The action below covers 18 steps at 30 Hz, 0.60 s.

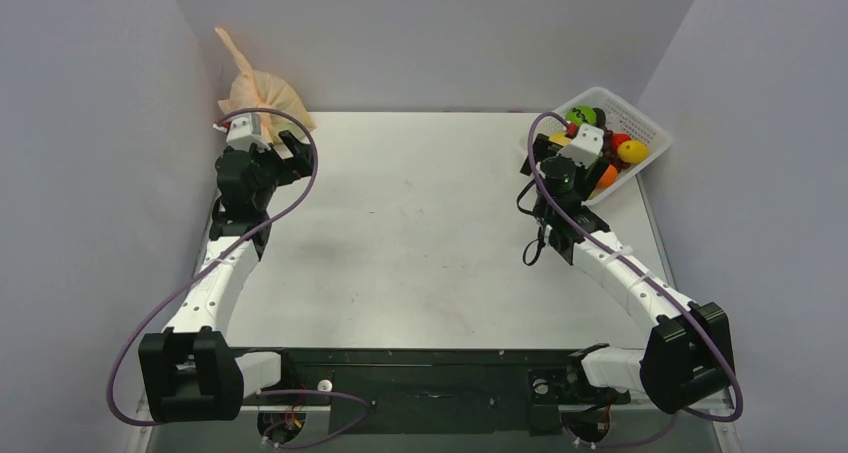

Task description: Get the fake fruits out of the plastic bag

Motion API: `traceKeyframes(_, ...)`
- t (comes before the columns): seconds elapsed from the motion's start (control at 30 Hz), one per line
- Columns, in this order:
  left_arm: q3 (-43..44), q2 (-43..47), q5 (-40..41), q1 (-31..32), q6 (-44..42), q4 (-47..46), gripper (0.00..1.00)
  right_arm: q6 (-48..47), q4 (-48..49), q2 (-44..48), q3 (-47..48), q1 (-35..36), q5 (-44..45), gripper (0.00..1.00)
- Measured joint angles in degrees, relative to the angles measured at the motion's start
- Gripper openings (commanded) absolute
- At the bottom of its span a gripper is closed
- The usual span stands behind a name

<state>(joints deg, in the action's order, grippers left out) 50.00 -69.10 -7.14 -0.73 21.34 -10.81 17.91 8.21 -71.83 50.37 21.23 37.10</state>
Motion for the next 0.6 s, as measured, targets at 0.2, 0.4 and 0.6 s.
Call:
traceKeyframes(0.2, -2.6, 1.0, 7.2, 0.0, 0.3, -1.2, 0.98, 2.0, -0.3, -1.0, 0.7, 2.3, 0.4, 0.9)
traceKeyframes(0.4, -4.0, 0.8, 12.3, 0.0, -0.7, -0.6, 0.98, 5.7, -1.6, -0.7, 2.3, 8.0, 0.1, 0.91)
traceKeyframes(0.6, -4.0, -1.7, 14.5, 0.0, -0.8, -0.6, 0.98, 10.7, -4.9, -0.7, 2.9, 17.4, -0.6, 0.91)
